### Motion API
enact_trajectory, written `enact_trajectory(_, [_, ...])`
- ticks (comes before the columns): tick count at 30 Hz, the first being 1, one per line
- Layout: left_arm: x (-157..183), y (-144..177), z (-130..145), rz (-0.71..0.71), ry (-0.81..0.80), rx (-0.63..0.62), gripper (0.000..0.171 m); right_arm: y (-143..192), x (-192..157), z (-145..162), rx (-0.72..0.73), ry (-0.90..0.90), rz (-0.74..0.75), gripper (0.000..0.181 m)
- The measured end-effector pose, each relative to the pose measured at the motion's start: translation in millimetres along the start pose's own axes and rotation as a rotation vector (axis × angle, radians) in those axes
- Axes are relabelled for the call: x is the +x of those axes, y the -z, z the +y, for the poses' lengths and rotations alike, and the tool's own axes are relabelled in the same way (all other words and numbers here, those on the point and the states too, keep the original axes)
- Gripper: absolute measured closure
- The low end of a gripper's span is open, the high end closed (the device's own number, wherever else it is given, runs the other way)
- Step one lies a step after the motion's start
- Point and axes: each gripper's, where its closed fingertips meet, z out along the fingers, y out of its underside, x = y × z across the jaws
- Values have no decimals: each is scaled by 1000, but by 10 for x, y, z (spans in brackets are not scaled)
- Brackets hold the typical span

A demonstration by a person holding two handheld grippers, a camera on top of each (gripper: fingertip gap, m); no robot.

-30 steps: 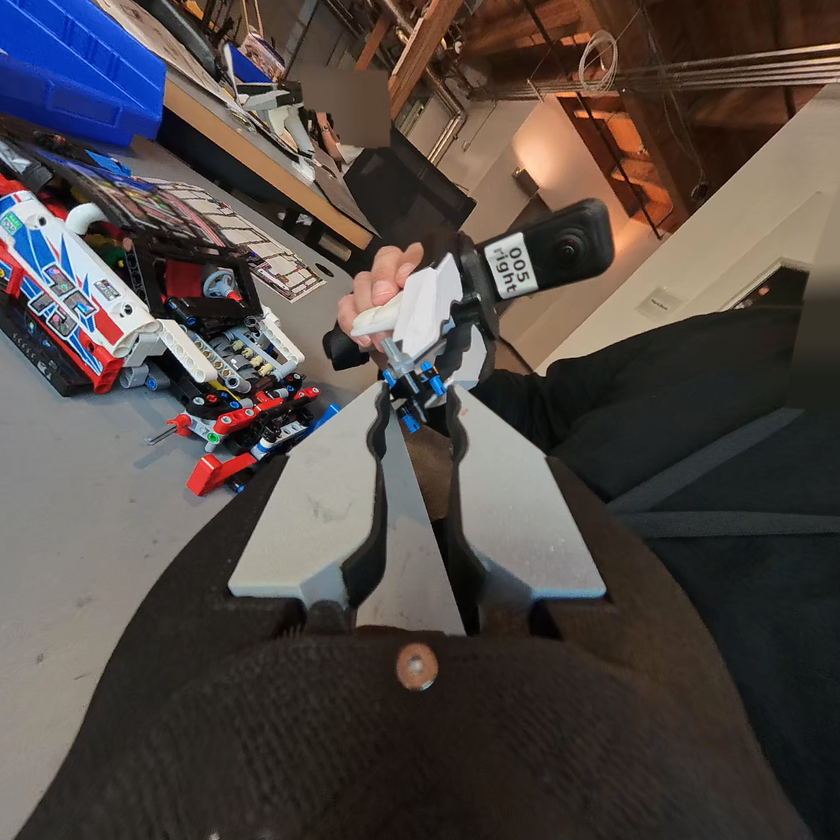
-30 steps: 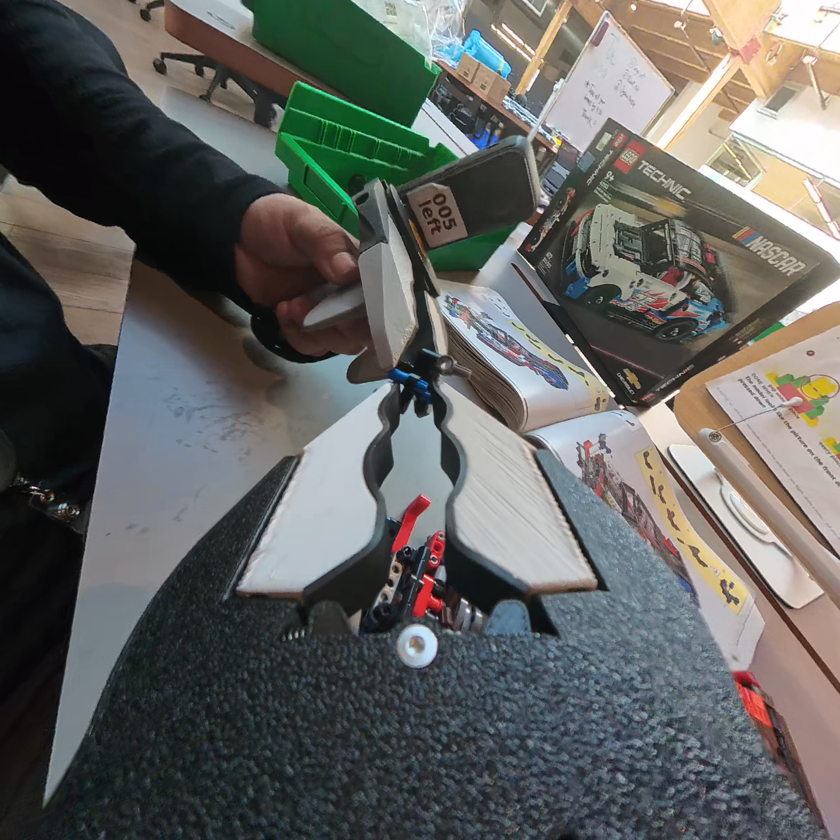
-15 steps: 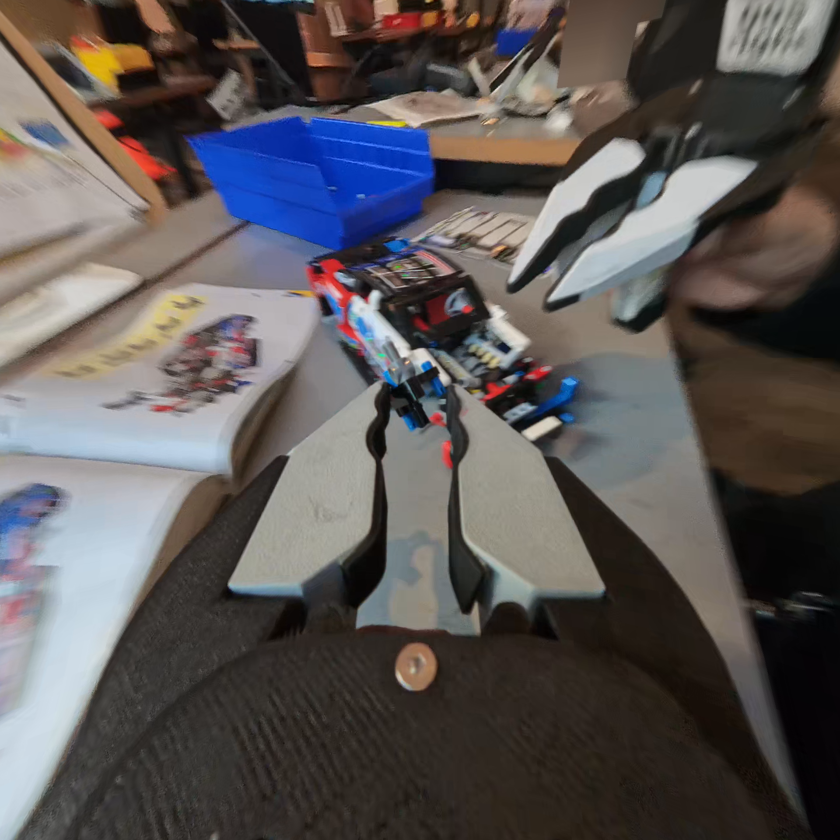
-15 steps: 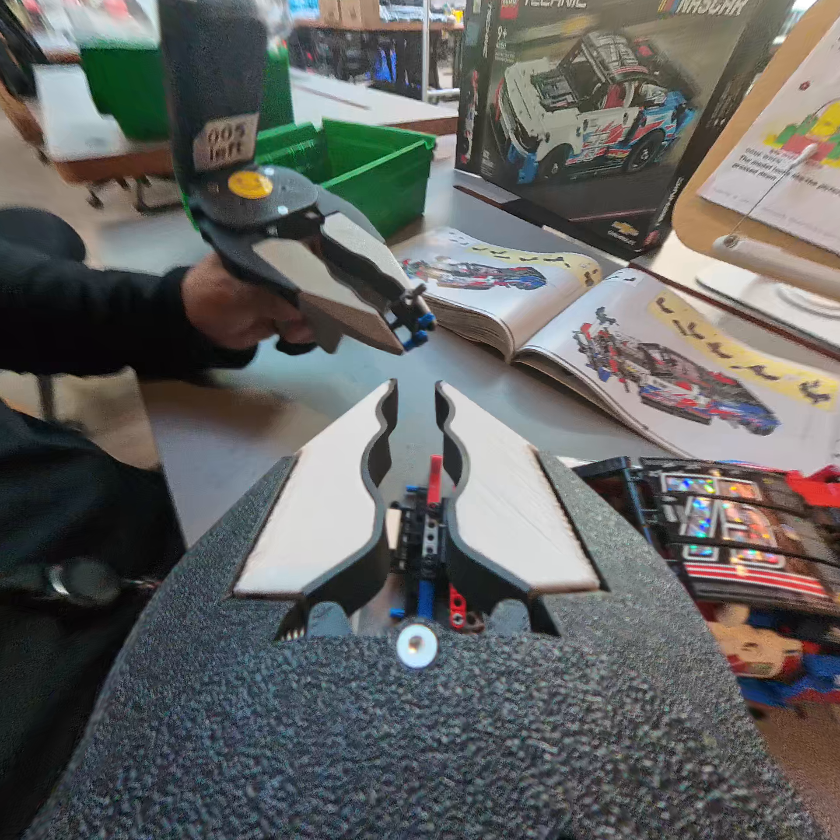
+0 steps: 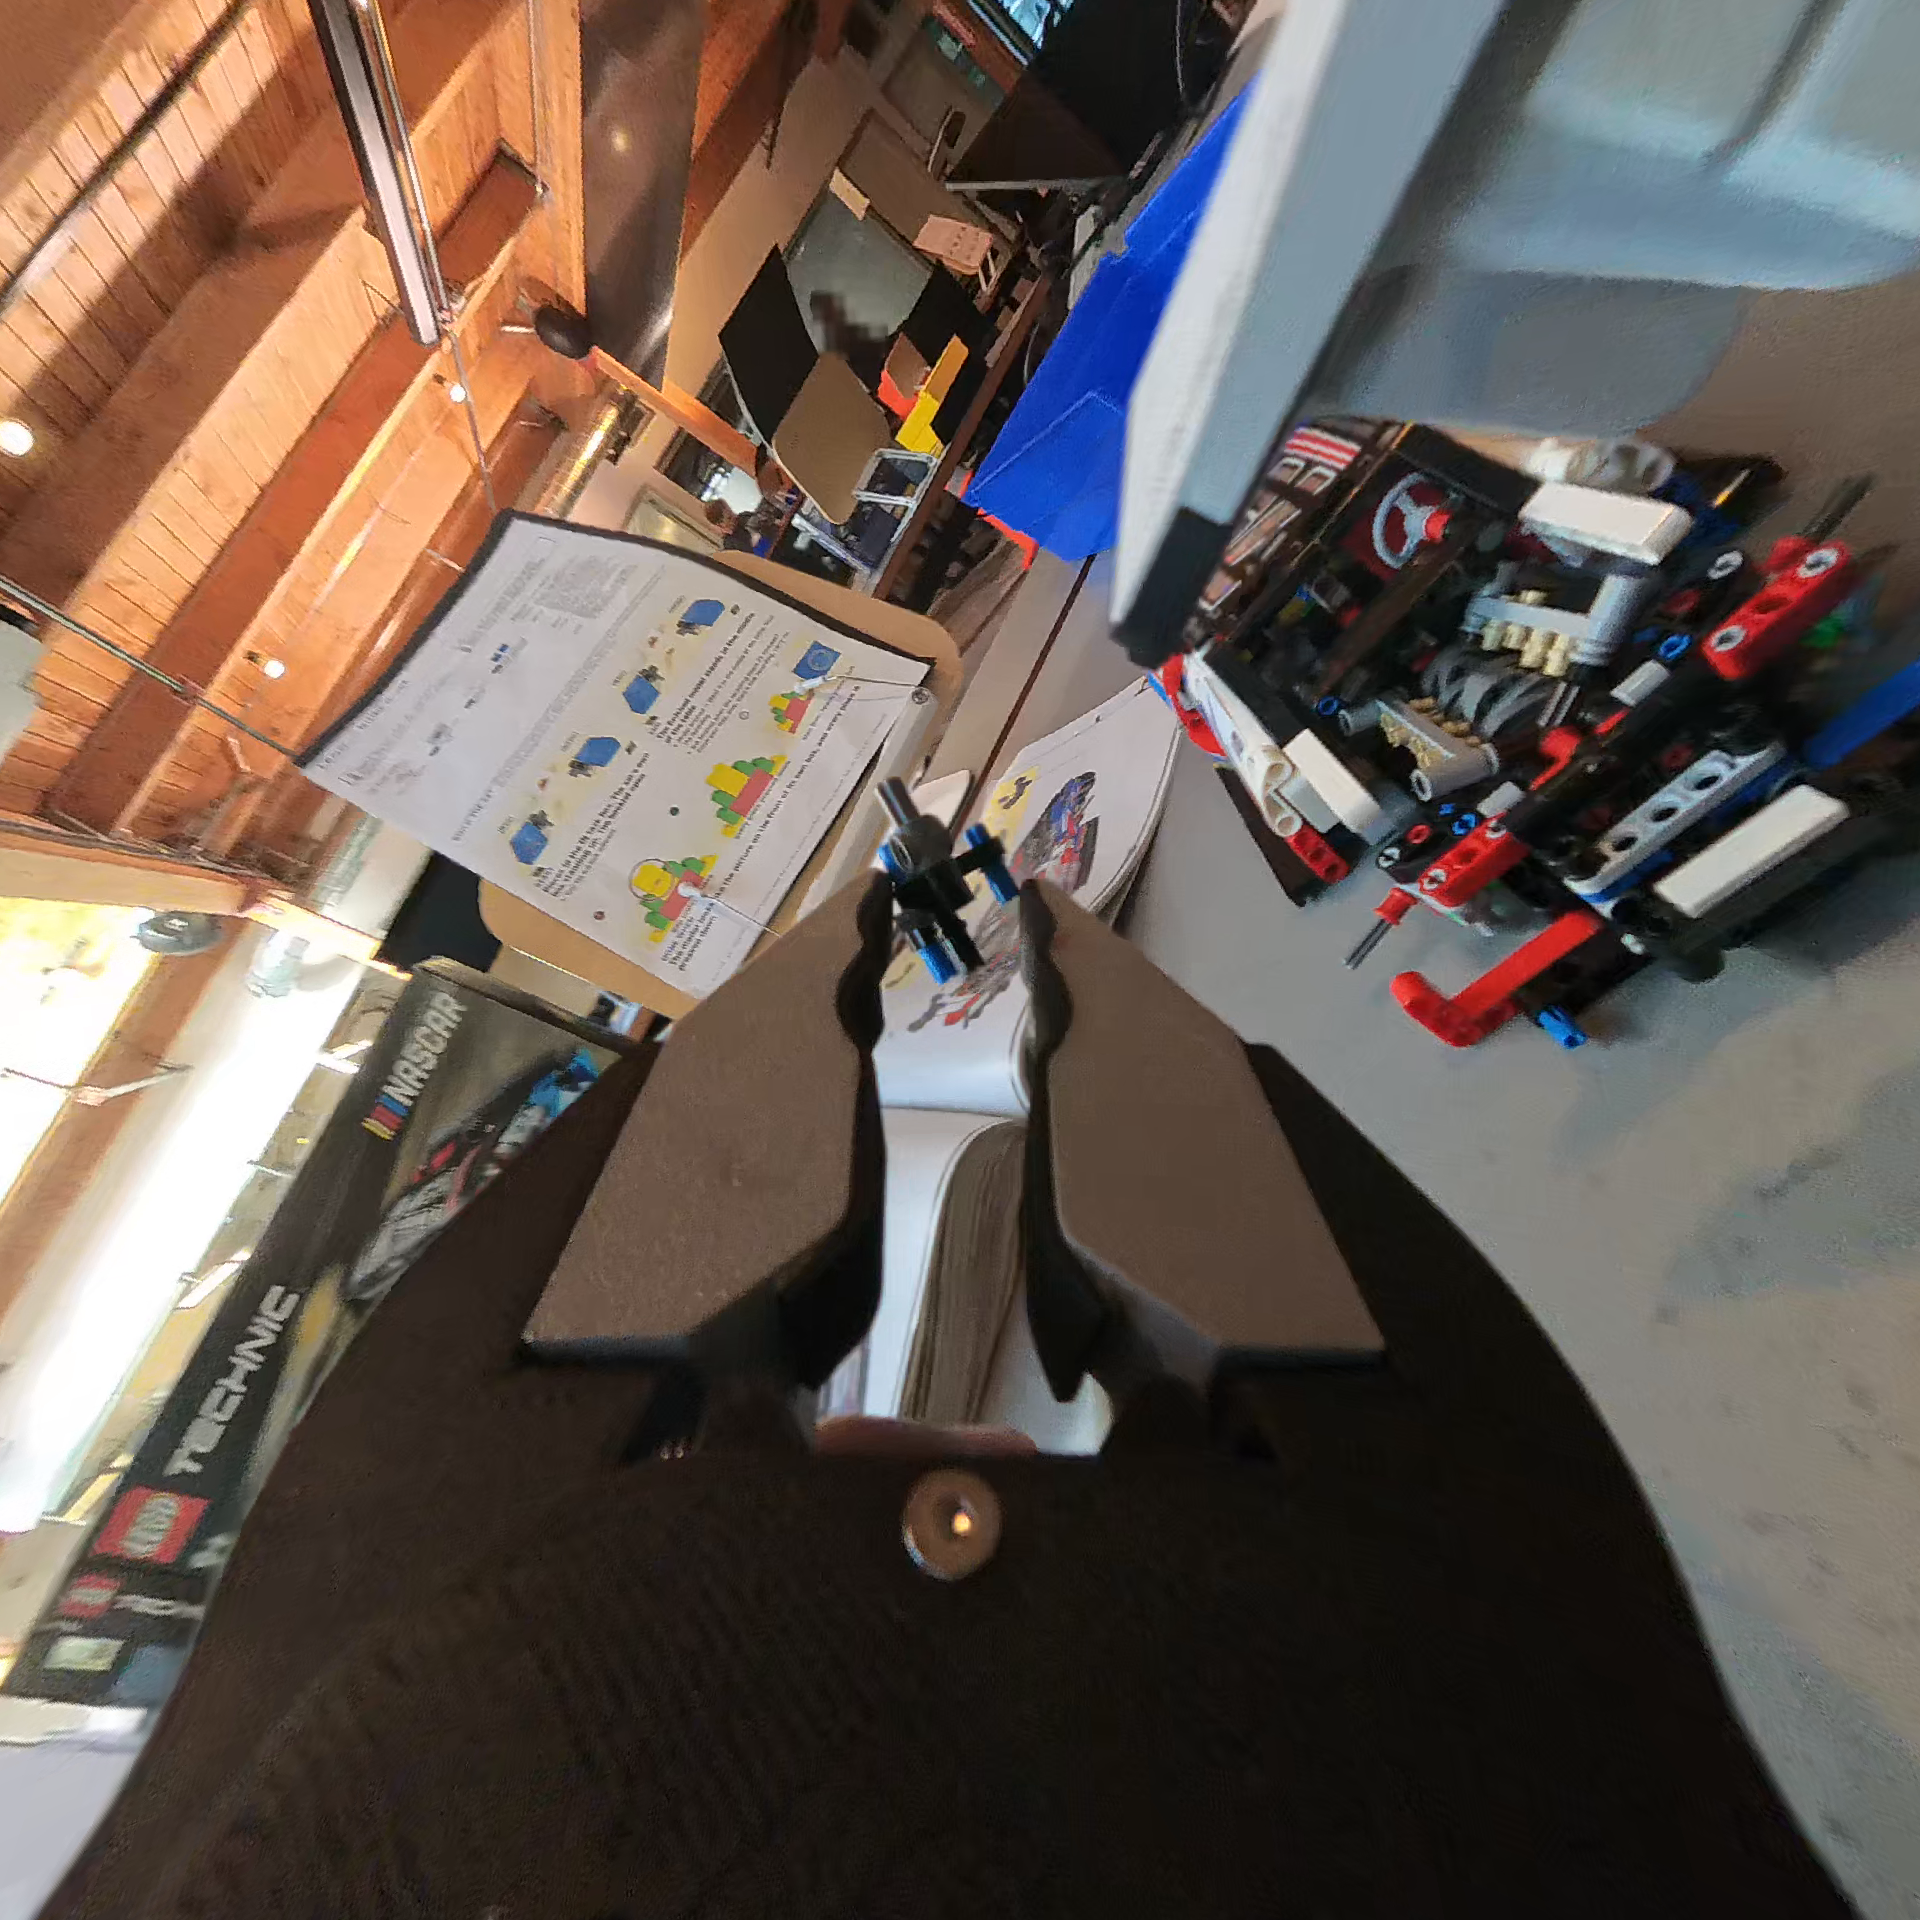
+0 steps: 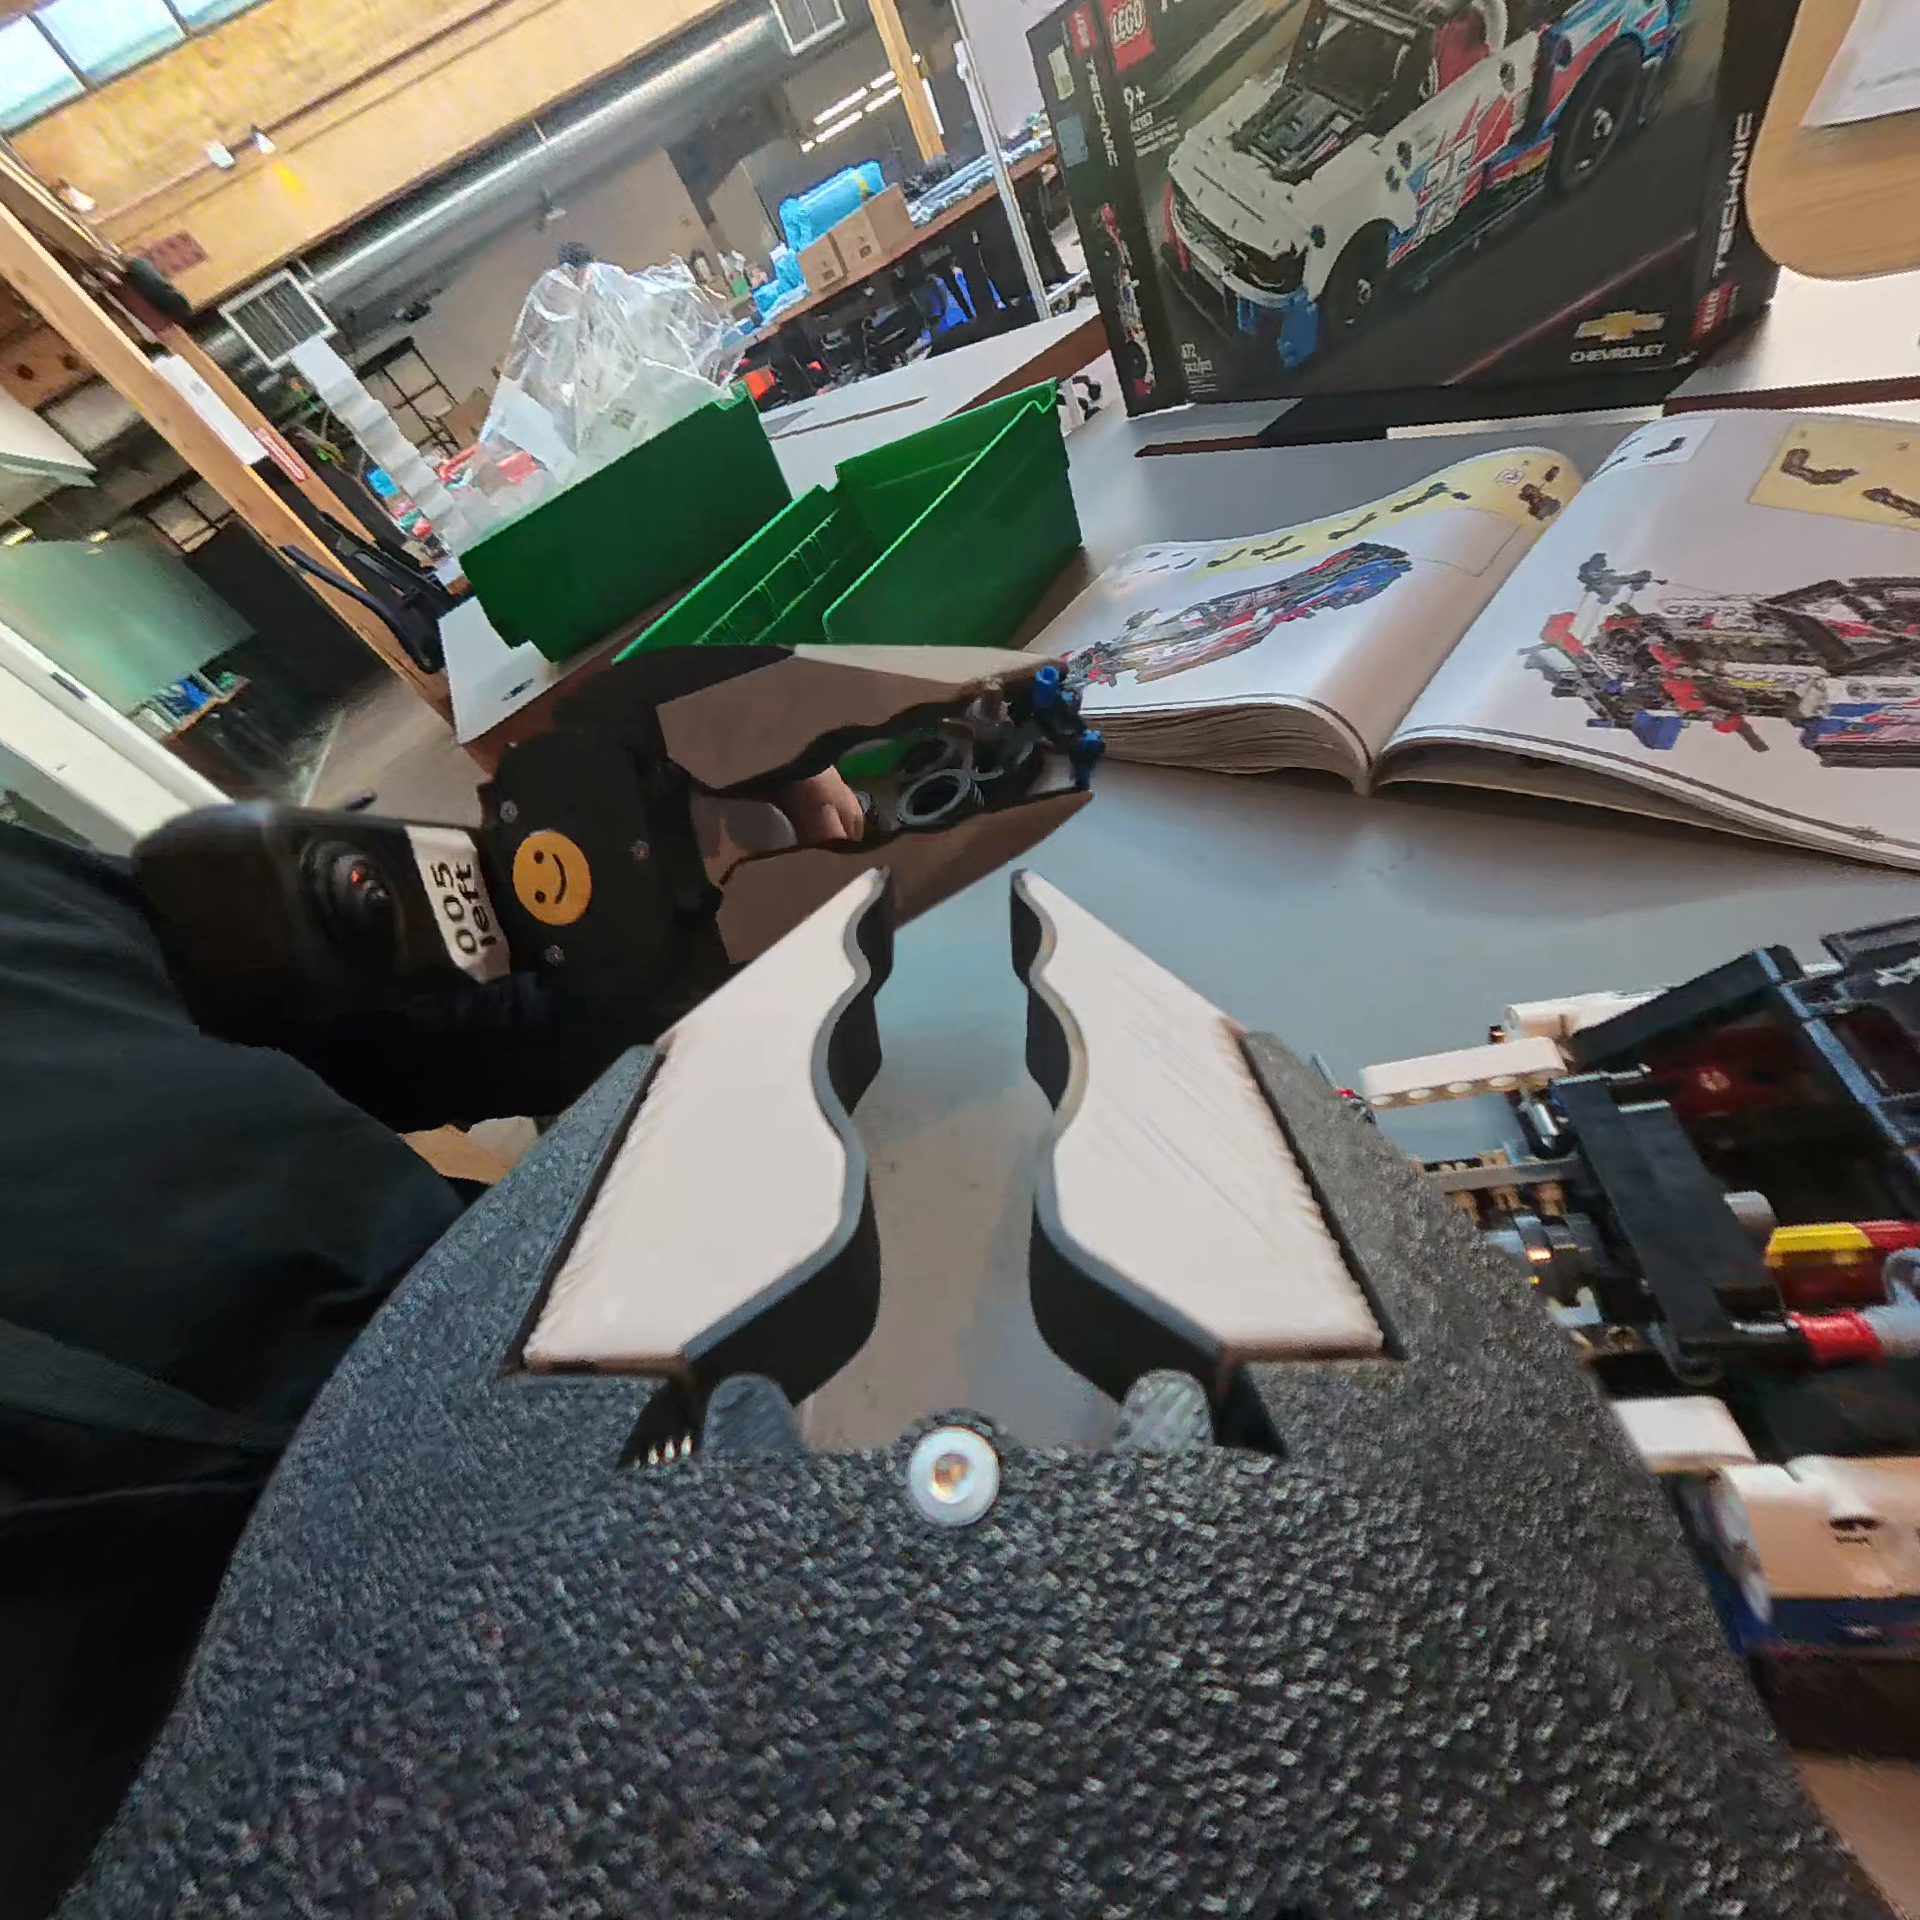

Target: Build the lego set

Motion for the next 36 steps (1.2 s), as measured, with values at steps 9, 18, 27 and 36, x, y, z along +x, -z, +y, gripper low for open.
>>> enact_trajectory(9, [67, -17, -26, -87, -199, -36, 150, -260, 86, -106, 25, -11, 42, 159])
enact_trajectory(18, [88, -3, -25, -96, -209, -40, 150, -341, 87, -99, 35, -26, 28, 173])
enact_trajectory(27, [338, 132, 283, 266, 235, -93, 140, -235, 135, 66, -139, 233, 51, 173])
enact_trajectory(36, [715, 401, 209, 865, 645, 8, 145, -137, -133, 400, -308, 534, -146, 173])
